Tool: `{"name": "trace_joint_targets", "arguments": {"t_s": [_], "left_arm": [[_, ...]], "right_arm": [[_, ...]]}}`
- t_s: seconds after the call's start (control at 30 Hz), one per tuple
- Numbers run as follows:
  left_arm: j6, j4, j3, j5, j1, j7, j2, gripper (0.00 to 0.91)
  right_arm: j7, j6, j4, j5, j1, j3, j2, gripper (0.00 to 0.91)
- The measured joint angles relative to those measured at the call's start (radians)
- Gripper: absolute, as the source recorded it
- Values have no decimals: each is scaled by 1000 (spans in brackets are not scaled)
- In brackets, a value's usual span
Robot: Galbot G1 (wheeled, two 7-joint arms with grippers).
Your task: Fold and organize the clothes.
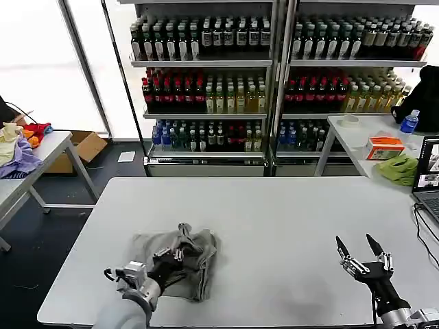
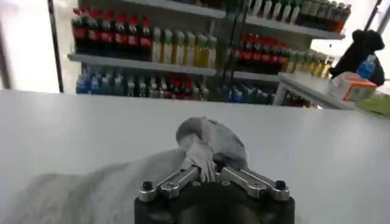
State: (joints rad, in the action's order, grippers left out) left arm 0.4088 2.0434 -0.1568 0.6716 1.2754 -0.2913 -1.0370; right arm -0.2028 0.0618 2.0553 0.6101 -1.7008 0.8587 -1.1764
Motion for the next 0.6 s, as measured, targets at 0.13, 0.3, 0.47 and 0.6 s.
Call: {"name": "trace_joint_targets", "arguments": {"t_s": [0.13, 0.3, 0.47, 0.6], "left_arm": [[20, -32, 36, -22, -16, -5, -24, 907], [42, -38, 56, -46, -19, 1, -29, 907], [67, 23, 48, -48, -4, -6, -25, 907], [83, 100, 5, -29, 12, -9, -10, 907]], "right_arm": [[1, -4, 7, 0, -3, 5, -2, 907], [1, -9, 8, 2, -4, 10, -1, 907], [2, -14, 8, 2, 2, 2, -5, 907], [3, -16, 7, 2, 6, -5, -4, 907]]}}
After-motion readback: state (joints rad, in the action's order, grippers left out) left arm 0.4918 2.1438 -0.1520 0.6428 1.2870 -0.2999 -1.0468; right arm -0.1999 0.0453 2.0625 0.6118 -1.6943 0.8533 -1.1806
